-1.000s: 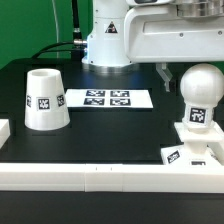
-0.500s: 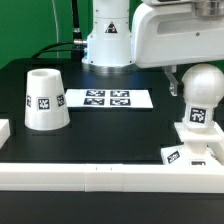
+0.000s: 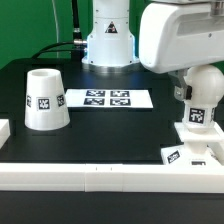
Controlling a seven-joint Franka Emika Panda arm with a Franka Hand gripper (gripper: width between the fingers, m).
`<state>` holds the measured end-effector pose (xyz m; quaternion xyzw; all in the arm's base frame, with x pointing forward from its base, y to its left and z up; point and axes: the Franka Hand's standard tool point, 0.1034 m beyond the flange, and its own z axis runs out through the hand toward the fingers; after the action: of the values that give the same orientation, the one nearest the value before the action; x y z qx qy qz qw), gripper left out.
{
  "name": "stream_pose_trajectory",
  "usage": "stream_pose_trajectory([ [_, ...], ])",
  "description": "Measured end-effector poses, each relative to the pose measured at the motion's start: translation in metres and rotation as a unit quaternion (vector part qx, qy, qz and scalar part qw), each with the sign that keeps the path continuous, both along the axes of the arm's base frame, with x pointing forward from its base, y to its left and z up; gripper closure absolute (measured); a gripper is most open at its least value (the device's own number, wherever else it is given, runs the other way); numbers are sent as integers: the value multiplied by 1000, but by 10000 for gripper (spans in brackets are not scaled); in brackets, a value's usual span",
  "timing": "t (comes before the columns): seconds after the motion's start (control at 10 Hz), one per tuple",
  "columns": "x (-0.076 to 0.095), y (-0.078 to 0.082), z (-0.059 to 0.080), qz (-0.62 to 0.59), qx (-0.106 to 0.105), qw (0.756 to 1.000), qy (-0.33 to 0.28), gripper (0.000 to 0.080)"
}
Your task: Assemble lamp
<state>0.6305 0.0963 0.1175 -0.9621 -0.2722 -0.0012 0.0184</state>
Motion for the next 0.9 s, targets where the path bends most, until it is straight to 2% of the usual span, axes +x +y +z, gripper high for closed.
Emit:
stream_pose_trajectory([
  [0.4,0,-2,-1,124,-1,992,-4,101],
  [0.6,0,0,-3,207,-14,978,-13,101],
  [0.7,1,0,-3,266,-24,963,-21,101],
  [0.9,1,-2,-4,344,-27,938,-21,101],
])
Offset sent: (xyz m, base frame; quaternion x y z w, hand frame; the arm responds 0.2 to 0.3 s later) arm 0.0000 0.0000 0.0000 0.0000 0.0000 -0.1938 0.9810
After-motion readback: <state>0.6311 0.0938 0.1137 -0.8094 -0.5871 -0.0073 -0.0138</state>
